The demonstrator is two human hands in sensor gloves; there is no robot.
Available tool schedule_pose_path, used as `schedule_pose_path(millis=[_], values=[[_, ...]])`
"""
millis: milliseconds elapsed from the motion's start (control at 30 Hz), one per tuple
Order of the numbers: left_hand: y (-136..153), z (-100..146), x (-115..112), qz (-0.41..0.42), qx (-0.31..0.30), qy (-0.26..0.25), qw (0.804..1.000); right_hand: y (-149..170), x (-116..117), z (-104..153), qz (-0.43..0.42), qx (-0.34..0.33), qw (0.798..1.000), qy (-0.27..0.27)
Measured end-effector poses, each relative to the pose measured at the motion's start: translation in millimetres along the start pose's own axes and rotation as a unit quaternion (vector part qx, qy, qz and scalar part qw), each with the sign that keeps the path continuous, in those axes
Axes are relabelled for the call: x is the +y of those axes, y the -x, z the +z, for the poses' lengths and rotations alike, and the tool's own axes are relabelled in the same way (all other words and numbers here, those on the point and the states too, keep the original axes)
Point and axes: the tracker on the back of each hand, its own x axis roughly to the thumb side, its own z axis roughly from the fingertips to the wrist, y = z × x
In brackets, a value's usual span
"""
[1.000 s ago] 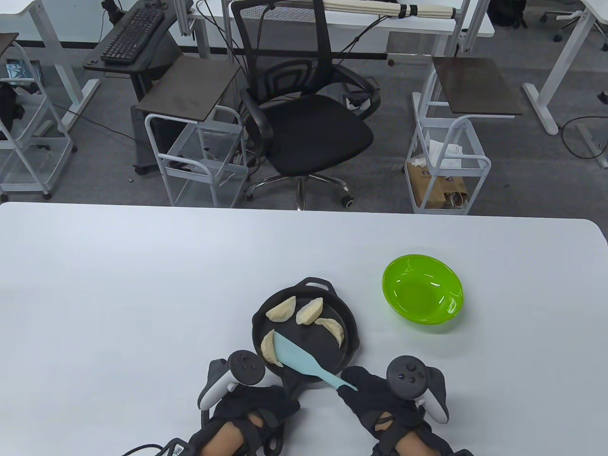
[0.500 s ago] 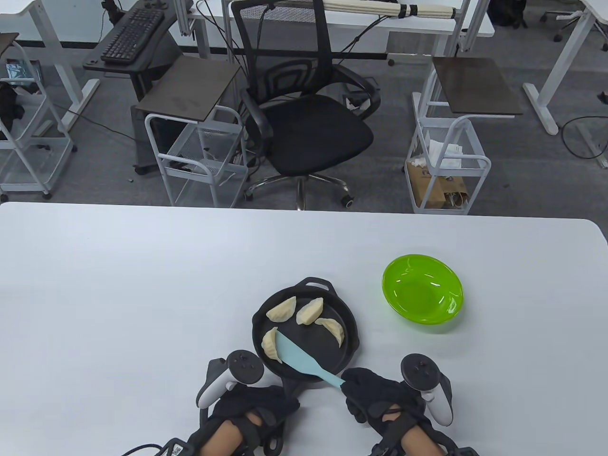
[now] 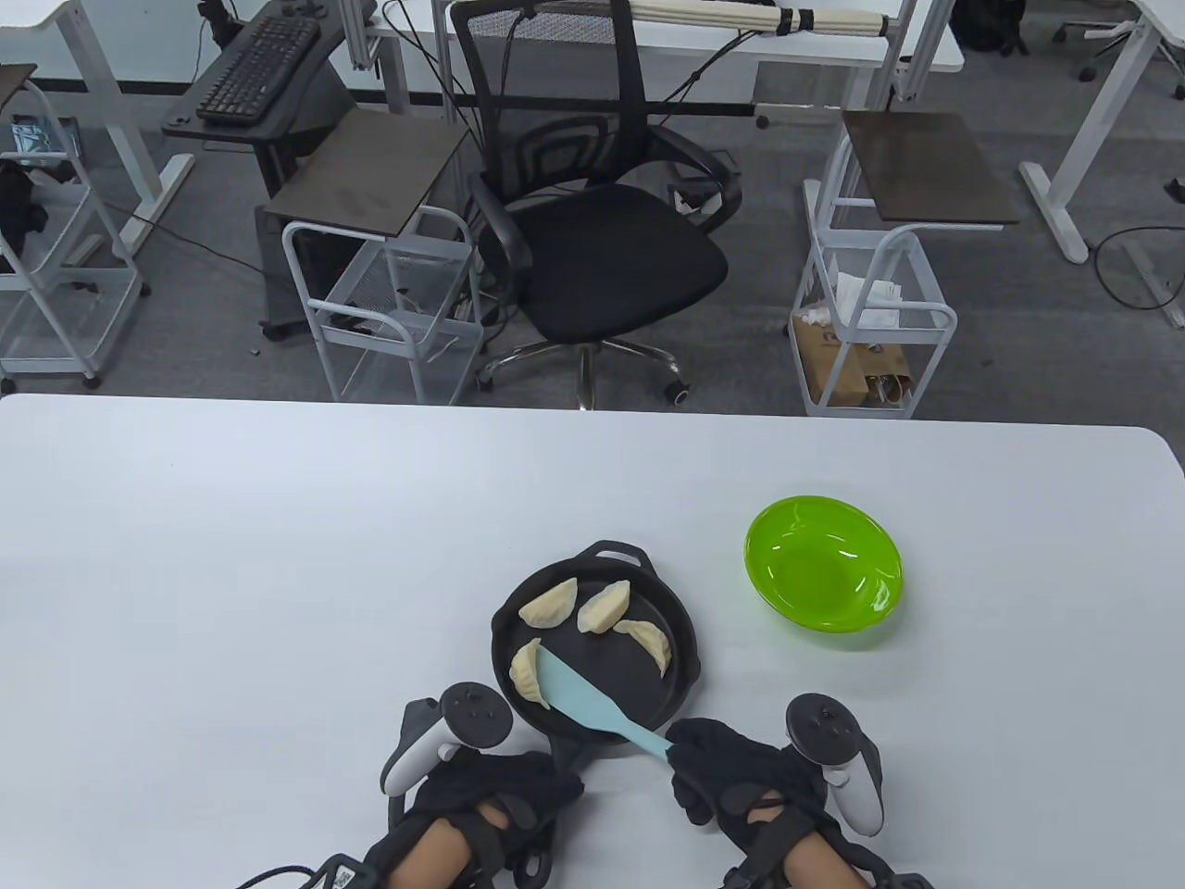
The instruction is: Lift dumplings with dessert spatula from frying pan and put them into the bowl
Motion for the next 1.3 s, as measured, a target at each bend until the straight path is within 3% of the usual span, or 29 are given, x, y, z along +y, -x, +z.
schedule_pose_path(millis=[633, 1300], values=[[0, 0, 0, 0.000, 0.000, 0.000, 1.000, -3, -3, 5, -0.038, -0.023, 0.999, 0.011], [0, 0, 0, 0.000, 0.000, 0.000, 1.000, 3, -23, 16, -0.104, -0.027, 0.988, 0.115]])
